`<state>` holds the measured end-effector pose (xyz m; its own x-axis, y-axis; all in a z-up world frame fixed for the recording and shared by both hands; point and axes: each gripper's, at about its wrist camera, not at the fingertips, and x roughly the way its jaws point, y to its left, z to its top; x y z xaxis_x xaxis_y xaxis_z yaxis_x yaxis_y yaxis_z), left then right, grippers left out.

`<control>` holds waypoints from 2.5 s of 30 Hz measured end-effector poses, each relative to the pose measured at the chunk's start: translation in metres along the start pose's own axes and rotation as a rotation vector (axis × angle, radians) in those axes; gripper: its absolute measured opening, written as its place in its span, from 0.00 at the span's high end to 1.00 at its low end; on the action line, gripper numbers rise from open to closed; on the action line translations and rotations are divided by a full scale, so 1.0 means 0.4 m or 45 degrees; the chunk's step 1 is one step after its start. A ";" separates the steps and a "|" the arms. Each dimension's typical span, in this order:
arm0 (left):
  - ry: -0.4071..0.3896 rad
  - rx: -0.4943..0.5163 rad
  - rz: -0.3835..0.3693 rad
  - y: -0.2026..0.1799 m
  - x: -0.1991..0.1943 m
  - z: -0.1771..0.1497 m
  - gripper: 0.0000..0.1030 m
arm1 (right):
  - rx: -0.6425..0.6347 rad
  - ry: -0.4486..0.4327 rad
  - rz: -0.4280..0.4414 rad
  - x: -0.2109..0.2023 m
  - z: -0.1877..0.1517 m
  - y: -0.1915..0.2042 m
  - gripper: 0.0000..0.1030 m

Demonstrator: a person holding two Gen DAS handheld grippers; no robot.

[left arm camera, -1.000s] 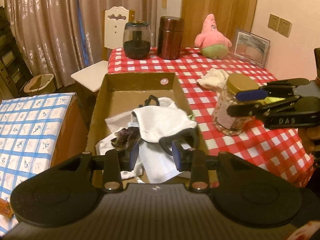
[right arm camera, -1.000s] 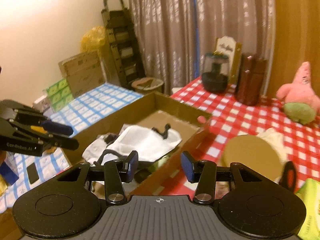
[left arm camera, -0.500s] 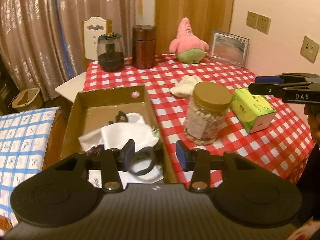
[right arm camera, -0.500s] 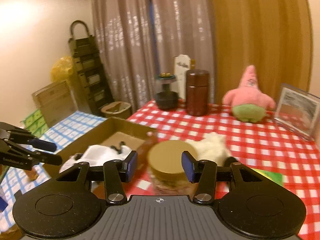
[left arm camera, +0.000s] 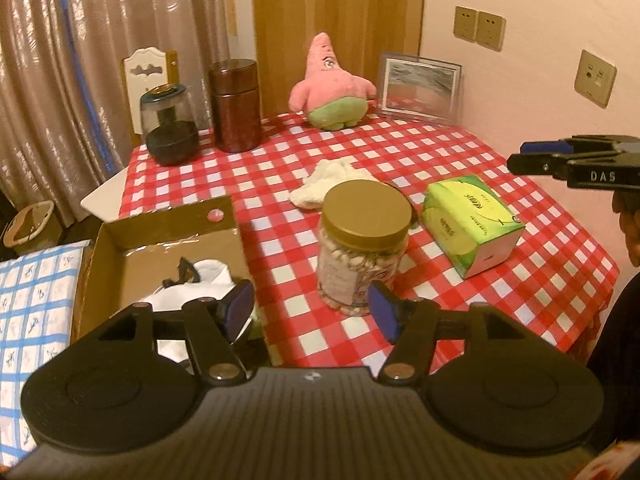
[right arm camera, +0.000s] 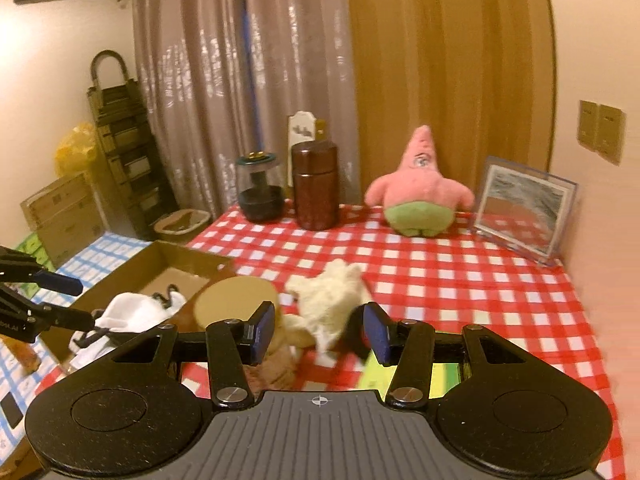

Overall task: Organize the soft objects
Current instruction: 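Move both open tools back over the table items, then grasp the black-and-red ear pad with the right tool and lift it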

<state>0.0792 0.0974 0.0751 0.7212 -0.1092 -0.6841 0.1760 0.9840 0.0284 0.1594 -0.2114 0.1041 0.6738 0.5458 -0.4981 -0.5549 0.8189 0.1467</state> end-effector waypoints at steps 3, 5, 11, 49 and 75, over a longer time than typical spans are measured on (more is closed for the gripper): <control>0.003 0.026 -0.006 -0.018 0.015 0.012 0.37 | 0.023 -0.011 -0.027 -0.016 0.002 -0.029 0.52; 0.003 0.032 -0.015 -0.027 0.023 0.018 0.36 | 0.055 -0.008 -0.040 -0.020 0.004 -0.049 0.52; -0.020 0.038 -0.039 -0.034 0.035 0.049 0.30 | 0.057 0.024 -0.062 -0.021 0.012 -0.086 0.52; 0.247 0.249 -0.275 0.067 0.509 0.412 0.22 | -0.127 0.650 0.200 0.478 0.115 -0.295 0.41; 0.412 0.288 -0.324 0.066 0.732 0.418 0.18 | -0.014 1.011 0.354 0.748 0.048 -0.300 0.18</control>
<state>0.4068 0.0679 -0.0026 0.3964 -0.2584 -0.8809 0.4877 0.8723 -0.0364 0.4372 -0.1429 -0.0461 -0.0294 0.4373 -0.8989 -0.6576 0.6687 0.3468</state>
